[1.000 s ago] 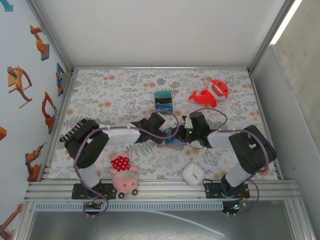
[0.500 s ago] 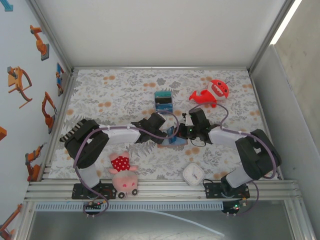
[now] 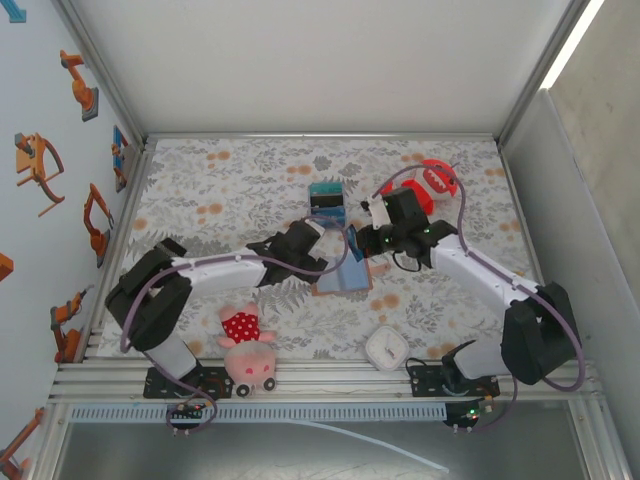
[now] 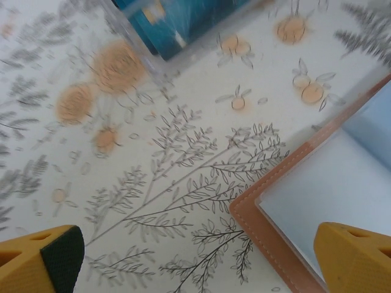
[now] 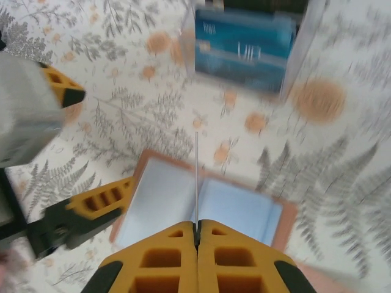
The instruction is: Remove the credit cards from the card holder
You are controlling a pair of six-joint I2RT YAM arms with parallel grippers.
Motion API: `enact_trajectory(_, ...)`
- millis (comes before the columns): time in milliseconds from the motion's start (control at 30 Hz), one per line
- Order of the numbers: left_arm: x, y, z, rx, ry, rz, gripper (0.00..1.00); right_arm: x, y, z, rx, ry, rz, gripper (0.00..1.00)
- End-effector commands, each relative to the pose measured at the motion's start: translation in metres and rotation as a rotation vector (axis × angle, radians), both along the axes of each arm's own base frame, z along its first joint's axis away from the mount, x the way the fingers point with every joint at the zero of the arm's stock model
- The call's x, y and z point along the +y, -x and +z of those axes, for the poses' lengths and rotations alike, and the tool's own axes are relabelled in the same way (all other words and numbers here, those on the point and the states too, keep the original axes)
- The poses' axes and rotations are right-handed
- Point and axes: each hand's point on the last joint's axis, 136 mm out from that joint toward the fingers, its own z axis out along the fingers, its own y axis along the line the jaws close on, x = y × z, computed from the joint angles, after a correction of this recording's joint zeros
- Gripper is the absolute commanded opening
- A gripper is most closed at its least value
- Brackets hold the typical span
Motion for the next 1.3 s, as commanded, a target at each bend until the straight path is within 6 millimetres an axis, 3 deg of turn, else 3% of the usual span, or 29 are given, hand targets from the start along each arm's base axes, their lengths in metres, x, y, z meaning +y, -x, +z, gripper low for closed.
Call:
enact_trajectory(0, 0.017, -0.001, 0.039, -0.082, 0.042, 0.049, 0.97, -0.006, -0.017, 0.004, -0.168, 0.205, 0.166, 0.00)
enact_trajectory(267, 0.051, 0.008, 0.079, -0.170, 0.152, 0.137, 0.97, 0.027, -0.065, 0.011, -0.342, 0.333, 0.463, 0.00)
enact_trajectory(467, 0.080, 0.012, 0.093, -0.209, 0.231, 0.209, 0.97, 0.051, -0.092, -0.003, -0.321, 0.378, 0.641, 0.00)
enact_trajectory(700, 0.111, 0.014, 0.100, -0.252, 0.261, 0.282, 0.97, 0.064, -0.099, -0.024, -0.291, 0.397, 0.795, 0.00)
enact_trajectory(1000, 0.130, 0.012, 0.106, -0.283, 0.245, 0.324, 0.97, 0.067, -0.106, -0.043, -0.259, 0.415, 0.862, 0.00)
enact_trajectory(1267, 0.138, 0.013, 0.105, -0.278, 0.237, 0.341, 0.97, 0.073, -0.108, -0.039, -0.259, 0.402, 0.909, 0.00)
